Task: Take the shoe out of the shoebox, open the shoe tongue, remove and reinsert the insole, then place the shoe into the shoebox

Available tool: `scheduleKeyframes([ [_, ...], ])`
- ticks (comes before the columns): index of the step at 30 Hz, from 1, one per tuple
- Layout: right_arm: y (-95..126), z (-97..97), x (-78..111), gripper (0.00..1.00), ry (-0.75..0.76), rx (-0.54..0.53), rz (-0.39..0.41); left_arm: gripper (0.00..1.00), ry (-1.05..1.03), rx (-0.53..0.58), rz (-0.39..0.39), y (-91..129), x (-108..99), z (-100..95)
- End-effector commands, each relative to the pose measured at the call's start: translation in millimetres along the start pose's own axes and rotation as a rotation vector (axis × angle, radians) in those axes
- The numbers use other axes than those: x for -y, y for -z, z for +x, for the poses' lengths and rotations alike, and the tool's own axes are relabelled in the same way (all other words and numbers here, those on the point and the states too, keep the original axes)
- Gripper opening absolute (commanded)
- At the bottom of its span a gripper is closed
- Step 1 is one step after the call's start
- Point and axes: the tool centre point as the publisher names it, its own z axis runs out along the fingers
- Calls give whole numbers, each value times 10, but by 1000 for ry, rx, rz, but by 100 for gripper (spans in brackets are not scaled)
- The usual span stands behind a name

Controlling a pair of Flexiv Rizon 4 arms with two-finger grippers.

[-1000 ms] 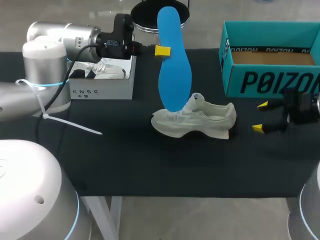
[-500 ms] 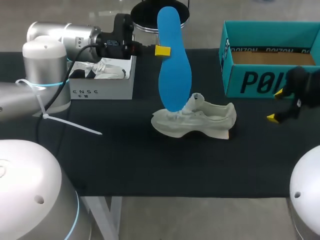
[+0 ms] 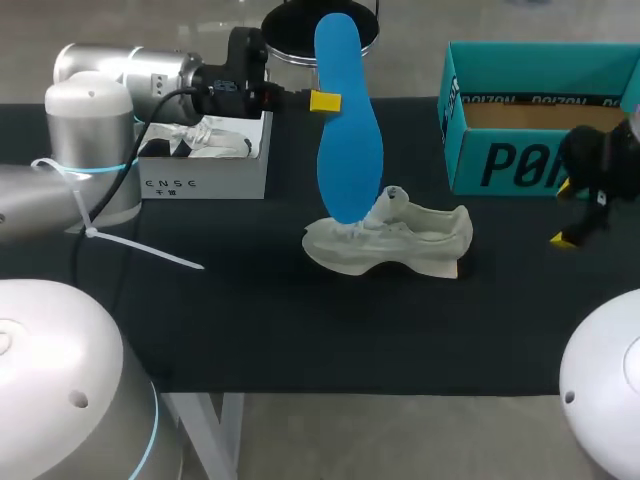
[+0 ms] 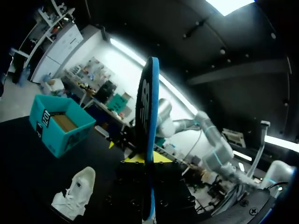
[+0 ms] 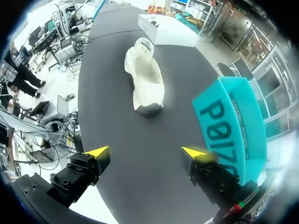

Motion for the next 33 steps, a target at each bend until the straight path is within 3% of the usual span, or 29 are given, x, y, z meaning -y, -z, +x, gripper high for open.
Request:
scheduleKeyframes([
  [1,-98,-61,-71,100,10,-16,129,0,0,3,0,-7,-2,6],
  [12,-140,65,-160,100,-56,-18,126,0,0,3,0,-7,-2,6],
  [21,-357,-8,-605,100,-43,-40,149,0,0,3,0,-7,-2,6],
  [33,-598,-103,-987,100,-39,-62,95,0,0,3,0,-7,-2,6],
])
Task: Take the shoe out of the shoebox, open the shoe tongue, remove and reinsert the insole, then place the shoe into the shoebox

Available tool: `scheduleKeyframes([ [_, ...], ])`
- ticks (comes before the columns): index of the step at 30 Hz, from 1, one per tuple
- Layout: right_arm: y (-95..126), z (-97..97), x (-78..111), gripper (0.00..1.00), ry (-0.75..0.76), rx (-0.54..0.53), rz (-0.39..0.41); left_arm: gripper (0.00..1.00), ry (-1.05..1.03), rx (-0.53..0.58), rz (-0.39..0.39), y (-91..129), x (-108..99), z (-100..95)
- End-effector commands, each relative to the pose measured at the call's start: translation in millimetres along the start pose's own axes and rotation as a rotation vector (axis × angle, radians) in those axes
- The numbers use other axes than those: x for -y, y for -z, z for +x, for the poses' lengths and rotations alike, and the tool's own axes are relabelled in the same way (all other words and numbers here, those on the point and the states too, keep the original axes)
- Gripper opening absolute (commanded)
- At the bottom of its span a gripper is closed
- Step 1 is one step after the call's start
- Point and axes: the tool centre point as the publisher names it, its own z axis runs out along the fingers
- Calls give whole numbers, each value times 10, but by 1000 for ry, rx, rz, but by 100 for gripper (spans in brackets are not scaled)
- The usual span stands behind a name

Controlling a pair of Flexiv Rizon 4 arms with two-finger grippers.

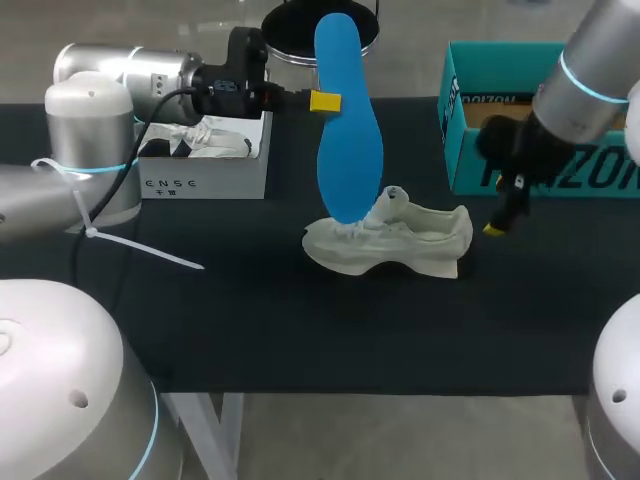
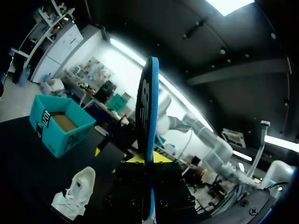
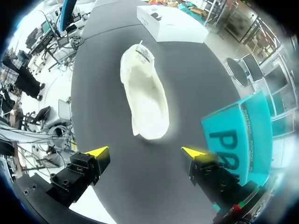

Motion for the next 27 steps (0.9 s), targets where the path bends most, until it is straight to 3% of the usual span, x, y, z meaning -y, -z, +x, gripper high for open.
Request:
scheduleKeyframes([
  [1,-133,-37,-186,100,-2,-7,18,0,0,3,0,-7,-2,5],
  [10,-252,-46,-559,100,21,-23,21,0,0,3,0,-7,-2,5],
  [27,-542,-278,-773,100,25,-53,-50,0,0,3,0,-7,-2,5],
])
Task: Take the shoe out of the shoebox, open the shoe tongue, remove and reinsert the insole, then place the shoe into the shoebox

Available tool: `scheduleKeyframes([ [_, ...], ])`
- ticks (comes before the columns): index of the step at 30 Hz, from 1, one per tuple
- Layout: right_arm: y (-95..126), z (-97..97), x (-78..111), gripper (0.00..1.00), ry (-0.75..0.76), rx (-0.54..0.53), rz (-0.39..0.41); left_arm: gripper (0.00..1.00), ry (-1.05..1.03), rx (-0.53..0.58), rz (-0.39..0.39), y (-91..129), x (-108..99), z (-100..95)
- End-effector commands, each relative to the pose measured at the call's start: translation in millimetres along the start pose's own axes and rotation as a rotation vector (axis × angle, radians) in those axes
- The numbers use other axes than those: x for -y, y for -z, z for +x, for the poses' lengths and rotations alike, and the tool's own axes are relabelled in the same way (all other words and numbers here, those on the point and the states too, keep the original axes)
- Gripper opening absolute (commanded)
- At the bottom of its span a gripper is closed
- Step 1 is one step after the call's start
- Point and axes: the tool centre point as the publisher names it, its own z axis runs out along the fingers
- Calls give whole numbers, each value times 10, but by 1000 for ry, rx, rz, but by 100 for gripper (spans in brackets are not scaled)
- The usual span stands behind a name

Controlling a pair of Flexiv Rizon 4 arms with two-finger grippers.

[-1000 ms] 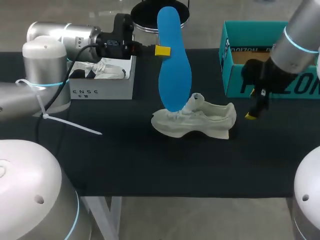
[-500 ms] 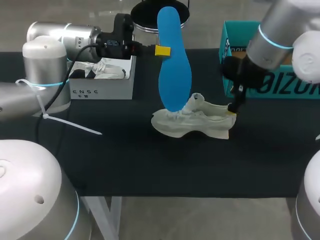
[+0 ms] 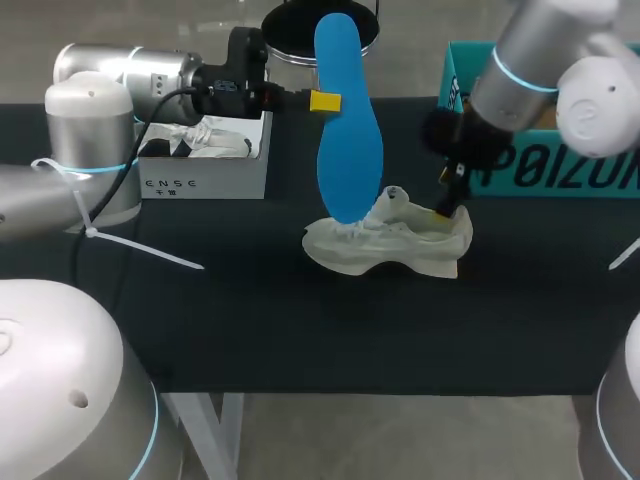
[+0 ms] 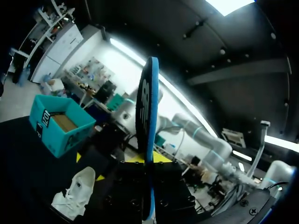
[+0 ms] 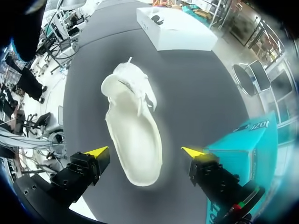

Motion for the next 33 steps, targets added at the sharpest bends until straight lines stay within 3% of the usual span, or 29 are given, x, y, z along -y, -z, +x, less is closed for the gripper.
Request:
scheduleKeyframes([
  [1,-121,-86,-59,100,3,-10,-10,0,0,3,0,-7,-2,6],
  [10,-308,-168,-118,100,23,-37,10,0,0,3,0,-7,-2,6],
  [31,-790,-240,65,100,5,-66,84,0,0,3,0,-7,-2,6],
  [32,-817,-242,82,88,2,-67,82,0,0,3,0,-7,-2,6],
  [33,-838,-238,95,46,-4,-72,91,0,0,3,0,-7,-2,6],
])
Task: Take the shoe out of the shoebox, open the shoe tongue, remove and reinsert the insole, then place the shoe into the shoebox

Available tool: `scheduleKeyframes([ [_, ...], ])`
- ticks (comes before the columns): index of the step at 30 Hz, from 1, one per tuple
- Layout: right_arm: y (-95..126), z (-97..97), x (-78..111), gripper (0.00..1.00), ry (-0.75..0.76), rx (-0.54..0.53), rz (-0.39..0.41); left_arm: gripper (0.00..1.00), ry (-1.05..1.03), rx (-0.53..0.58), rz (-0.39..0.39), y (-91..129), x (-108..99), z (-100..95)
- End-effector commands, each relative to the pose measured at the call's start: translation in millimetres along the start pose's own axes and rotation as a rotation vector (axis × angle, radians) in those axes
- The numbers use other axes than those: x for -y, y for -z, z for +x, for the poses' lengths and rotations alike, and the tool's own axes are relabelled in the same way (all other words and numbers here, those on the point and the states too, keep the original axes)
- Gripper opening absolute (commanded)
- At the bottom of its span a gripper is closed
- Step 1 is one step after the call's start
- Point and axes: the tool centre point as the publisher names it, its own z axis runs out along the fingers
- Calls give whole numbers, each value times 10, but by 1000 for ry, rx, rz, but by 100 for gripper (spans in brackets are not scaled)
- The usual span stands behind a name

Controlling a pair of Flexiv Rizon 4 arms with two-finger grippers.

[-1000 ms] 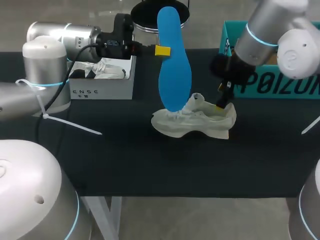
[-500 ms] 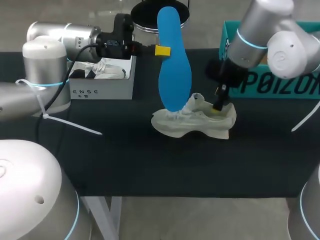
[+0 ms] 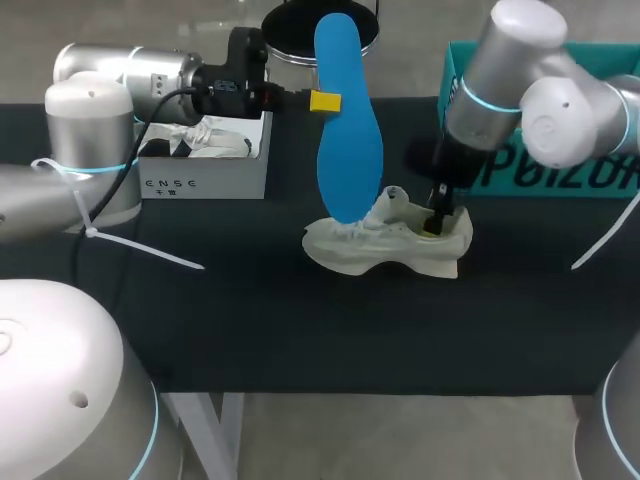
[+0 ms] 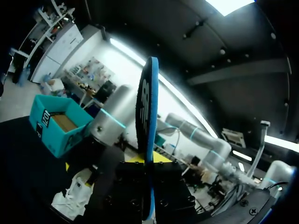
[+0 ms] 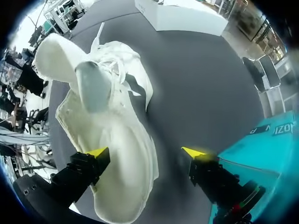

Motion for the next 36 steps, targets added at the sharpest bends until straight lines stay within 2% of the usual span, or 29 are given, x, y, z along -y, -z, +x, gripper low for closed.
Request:
scheduleKeyframes([
  [1,-136,-50,-17,0,-5,-23,2,0,0,3,0,-7,-2,5],
  [6,-168,-29,9,0,-14,-37,-8,0,0,3,0,-7,-2,5],
  [16,-36,39,66,0,-34,-13,-35,0,0,3,0,-7,-2,5],
  [23,247,54,136,0,-47,48,-38,0,0,3,0,-7,-2,5],
  [32,837,45,246,0,-56,150,-40,0,0,3,0,-7,-2,5],
  [34,918,39,248,0,-42,135,-65,0,0,3,0,-7,-2,5],
  [35,936,33,238,0,-27,97,-81,0,0,3,0,-7,-2,5],
  [36,919,19,206,0,-2,13,-98,0,0,3,0,-7,-2,5],
])
